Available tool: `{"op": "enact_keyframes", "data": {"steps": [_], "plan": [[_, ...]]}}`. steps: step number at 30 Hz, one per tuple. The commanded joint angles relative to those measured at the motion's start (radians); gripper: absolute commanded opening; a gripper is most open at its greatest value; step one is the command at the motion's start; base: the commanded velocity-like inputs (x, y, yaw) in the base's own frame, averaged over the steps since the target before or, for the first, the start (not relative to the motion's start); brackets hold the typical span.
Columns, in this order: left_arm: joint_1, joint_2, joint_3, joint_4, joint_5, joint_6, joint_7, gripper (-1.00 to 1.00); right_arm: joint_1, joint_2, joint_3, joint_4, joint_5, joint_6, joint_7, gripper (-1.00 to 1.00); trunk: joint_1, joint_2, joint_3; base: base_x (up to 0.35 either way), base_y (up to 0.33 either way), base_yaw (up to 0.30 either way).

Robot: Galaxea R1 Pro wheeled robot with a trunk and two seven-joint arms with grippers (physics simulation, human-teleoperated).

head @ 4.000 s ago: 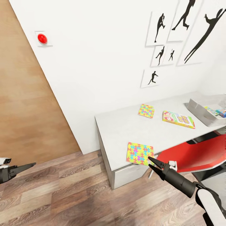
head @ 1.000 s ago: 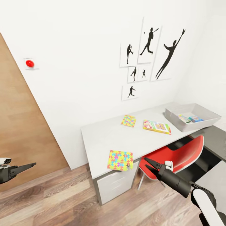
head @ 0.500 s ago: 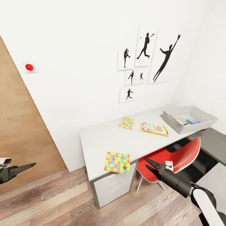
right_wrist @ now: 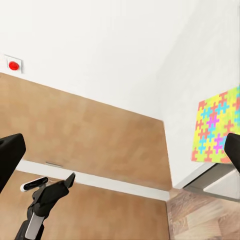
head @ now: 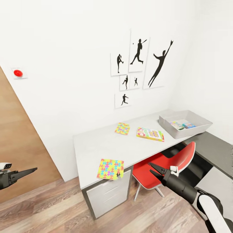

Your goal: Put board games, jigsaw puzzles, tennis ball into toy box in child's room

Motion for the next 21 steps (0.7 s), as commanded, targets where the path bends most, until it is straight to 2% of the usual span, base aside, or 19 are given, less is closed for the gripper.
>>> {"op": "enact_keyframes", "data": {"steps": [1,6,14,21], "plan": [[-0.001,0.0,0.0,0.0,-0.001,0.011,-0.004,1.0,-0.001,0.0,-0.001,0.0,0.001,0.005,0.003,1.0,0.001,-0.002,0.0,0.0,-0.047,-0.104],[-0.001,0.0,0.0,-0.001,-0.001,0.011,-0.004,1.0,-0.001,0.0,-0.001,0.0,0.001,0.005,0.003,1.0,0.001,-0.002,0.008,0.0,-0.111,-0.108],[-0.001,0.0,0.0,-0.001,-0.001,0.011,-0.004,1.0,-0.001,0.0,-0.001,0.0,0.001,0.005,0.003,1.0,0.001,-0.002,0.022,0.0,-0.229,-0.114],[-0.001,0.0,0.0,-0.001,0.0,0.011,-0.004,1.0,-0.001,0.0,0.0,0.0,0.001,0.005,0.003,1.0,0.001,-0.002,0.03,0.0,-0.083,-0.092]]}}
